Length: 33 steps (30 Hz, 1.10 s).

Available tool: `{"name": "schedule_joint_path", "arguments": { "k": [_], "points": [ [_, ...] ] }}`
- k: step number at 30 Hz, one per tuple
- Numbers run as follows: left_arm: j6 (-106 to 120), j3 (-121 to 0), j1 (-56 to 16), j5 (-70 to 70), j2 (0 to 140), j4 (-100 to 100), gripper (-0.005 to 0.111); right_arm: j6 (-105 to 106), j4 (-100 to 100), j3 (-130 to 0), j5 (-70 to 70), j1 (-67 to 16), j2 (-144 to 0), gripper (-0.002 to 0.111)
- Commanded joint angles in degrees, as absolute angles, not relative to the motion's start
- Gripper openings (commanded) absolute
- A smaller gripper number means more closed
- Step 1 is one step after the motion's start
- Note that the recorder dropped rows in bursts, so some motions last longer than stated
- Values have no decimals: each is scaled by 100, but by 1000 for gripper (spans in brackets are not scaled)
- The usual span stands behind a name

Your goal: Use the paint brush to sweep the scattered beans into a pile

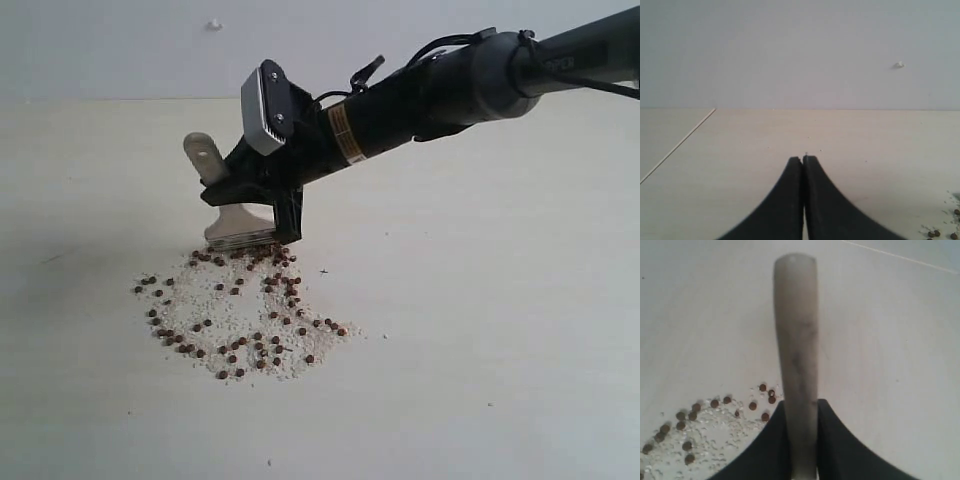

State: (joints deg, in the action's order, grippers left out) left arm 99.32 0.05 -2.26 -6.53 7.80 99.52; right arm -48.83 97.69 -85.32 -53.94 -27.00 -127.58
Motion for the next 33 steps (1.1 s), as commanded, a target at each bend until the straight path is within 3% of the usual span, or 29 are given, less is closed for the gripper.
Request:
{"name": "schedule_joint_path", "arguments": {
  "k": [1, 11, 19, 33],
  "points": [
    [9920, 0, -245, -642, 750, 9995, 0, -5757, 9995, -8496, -5718, -2684, -12674, 0],
    [9920, 0, -245, -642, 750, 9995, 0, -6734, 9995, -8496, -5806, -2684, -12251, 0],
    [9920, 0, -245, -642, 750, 9995, 0, -5084, 9978, -8496, -5283, -2684, -11875, 0],
    [9920, 0, -245, -642, 750, 9995, 0, -2402, 7695, -8654, -5516, -2733, -13019, 0]
  ]
}}
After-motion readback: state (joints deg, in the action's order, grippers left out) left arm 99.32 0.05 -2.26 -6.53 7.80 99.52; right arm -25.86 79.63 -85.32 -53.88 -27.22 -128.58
